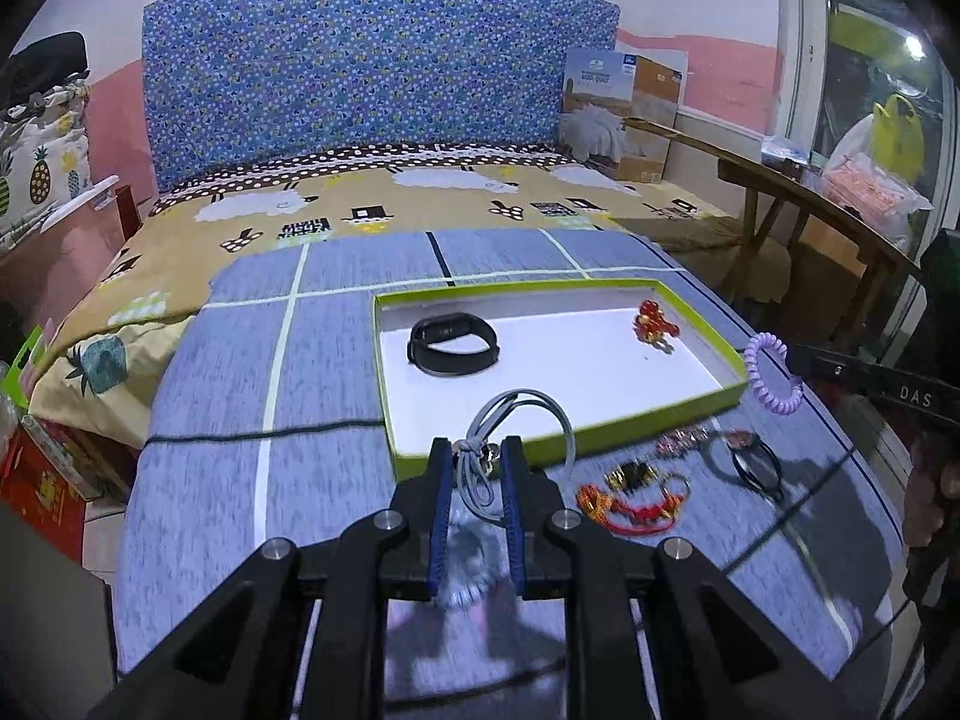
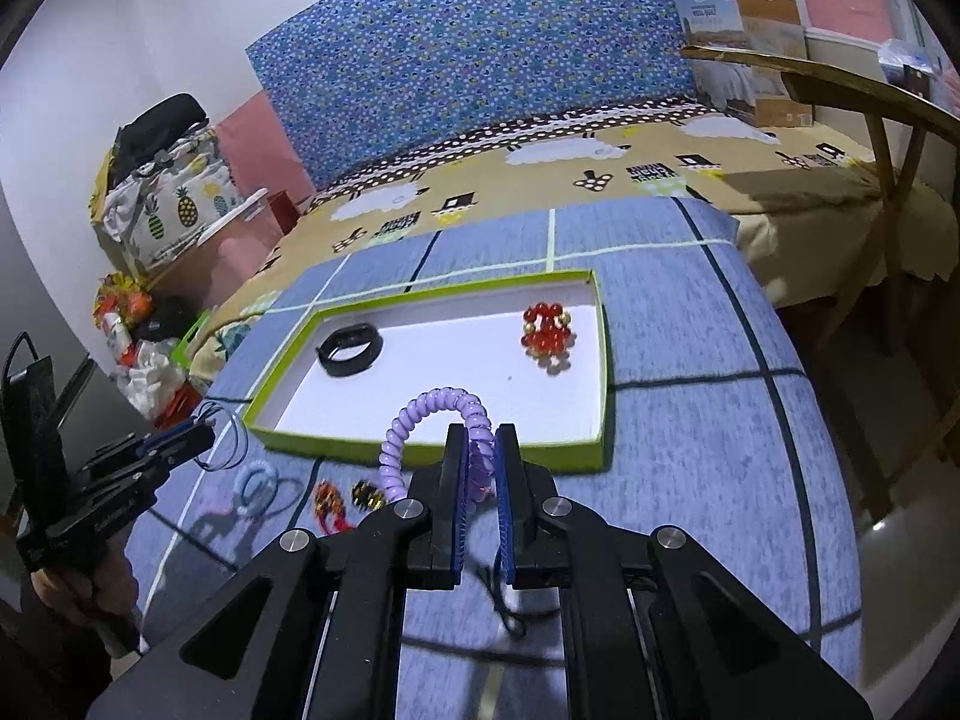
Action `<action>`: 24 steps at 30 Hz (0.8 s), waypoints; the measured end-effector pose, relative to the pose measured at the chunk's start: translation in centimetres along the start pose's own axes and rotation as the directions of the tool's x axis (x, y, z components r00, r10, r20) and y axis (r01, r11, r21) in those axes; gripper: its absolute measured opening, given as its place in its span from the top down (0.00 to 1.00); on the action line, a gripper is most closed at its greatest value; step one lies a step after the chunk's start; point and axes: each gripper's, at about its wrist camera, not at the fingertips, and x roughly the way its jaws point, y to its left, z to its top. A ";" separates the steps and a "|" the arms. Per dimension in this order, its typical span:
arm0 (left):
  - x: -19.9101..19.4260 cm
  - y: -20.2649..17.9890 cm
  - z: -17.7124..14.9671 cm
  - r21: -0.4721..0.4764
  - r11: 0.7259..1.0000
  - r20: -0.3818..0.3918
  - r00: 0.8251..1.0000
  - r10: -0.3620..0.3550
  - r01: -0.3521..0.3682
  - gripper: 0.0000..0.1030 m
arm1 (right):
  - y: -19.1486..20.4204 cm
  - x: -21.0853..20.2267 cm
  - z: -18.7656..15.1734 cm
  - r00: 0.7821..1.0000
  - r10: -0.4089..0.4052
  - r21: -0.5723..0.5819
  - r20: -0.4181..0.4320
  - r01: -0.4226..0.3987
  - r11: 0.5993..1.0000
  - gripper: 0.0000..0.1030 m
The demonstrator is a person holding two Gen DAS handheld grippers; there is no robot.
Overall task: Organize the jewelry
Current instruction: 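Carry the grey cable ring and lavender hair tie over the green box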
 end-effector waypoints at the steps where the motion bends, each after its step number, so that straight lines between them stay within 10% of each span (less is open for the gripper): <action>1: 0.2 0.0 0.2 0.003 1.000 0.001 1.000 0.003 -0.003 0.84 | -0.1 0.4 0.4 1.000 -0.006 -0.002 0.001 0.006 1.000 0.92; 24: 7.8 1.0 2.8 0.039 0.998 -0.113 0.992 0.055 -0.050 0.84 | -1.9 7.7 1.9 0.978 -0.172 -0.094 -0.115 0.161 0.982 0.92</action>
